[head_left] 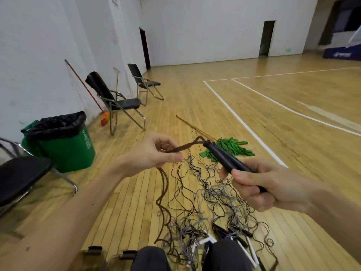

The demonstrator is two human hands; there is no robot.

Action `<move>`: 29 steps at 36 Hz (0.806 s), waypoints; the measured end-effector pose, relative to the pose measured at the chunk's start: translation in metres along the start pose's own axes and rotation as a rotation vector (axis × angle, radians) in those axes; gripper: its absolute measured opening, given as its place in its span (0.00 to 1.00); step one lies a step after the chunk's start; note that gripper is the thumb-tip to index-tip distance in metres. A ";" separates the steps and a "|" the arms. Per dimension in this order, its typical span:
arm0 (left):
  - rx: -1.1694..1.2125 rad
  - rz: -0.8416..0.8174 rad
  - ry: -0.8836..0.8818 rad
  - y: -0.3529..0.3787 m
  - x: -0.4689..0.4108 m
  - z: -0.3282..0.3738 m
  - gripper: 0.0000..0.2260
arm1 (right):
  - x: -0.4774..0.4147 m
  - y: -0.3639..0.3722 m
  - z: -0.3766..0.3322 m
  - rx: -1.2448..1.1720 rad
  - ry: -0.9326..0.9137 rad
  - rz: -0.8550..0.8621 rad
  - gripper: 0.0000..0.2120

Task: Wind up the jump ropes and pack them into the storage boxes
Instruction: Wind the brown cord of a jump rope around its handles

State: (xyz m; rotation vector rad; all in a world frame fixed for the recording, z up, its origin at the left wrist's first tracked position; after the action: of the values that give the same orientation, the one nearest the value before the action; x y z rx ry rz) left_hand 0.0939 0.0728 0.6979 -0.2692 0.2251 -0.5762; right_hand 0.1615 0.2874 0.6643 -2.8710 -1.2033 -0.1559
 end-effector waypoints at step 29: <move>0.112 0.188 -0.328 0.143 -0.010 -0.095 0.25 | -0.029 -0.012 0.003 0.258 -0.047 0.220 0.09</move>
State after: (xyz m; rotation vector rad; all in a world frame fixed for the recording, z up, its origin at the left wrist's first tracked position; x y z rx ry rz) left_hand 0.1311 0.1758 0.5651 -0.2268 -0.0984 -0.3504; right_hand 0.1327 0.2756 0.6582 -2.7633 -0.8336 0.0671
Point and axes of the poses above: each hand's wrist, its own x-axis away from the middle knuckle, its own y-axis out of the palm, z = x × y, the point moved 6 cm from there along -x, towards the middle knuckle, and after that the axes turned 8 degrees about x, right-handed, at the moved point
